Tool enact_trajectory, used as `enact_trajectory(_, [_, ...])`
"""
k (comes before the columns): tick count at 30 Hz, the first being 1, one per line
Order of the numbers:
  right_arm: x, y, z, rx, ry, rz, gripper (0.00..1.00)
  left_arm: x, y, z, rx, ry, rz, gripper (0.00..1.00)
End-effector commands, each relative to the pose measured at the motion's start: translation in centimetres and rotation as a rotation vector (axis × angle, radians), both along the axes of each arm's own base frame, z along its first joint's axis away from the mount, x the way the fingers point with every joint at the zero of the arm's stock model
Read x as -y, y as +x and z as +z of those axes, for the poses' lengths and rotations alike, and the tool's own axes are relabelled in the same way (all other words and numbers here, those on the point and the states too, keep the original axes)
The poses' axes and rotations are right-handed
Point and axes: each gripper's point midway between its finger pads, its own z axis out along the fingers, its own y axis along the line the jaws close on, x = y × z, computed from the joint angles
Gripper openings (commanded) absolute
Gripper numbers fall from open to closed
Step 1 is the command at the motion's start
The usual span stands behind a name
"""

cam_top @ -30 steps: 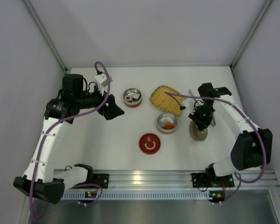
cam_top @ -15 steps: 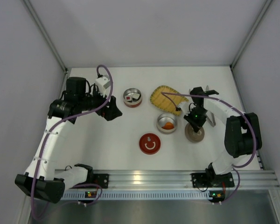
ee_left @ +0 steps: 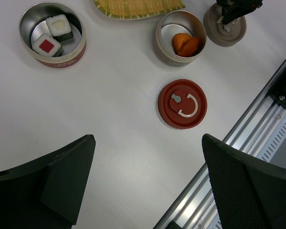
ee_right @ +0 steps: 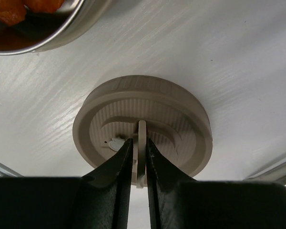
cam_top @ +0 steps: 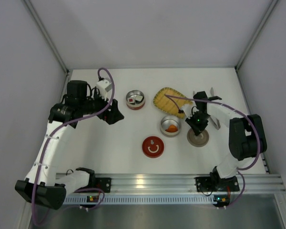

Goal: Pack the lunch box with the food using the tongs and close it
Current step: Place the box lid at the center of the board, then pick up the box lid from the center of the board.

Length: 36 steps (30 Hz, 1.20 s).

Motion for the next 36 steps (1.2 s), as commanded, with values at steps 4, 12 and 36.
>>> enact_trajectory(4, [-1.1, 0.4, -0.2, 0.078, 0.059, 0.007, 0.18, 0.0, 0.1, 1.4, 0.052, -0.026, 0.008, 0.99])
enact_trajectory(12, [-0.5, -0.5, -0.6, 0.08, 0.064, -0.002, 0.24, 0.1, 0.0, 1.5, 0.052, -0.031, 0.005, 0.98])
enact_trajectory(36, [1.5, -0.3, 0.5, 0.139, 0.086, -0.063, 0.33, 0.4, -0.1, 1.6, 0.04, -0.046, -0.007, 0.98])
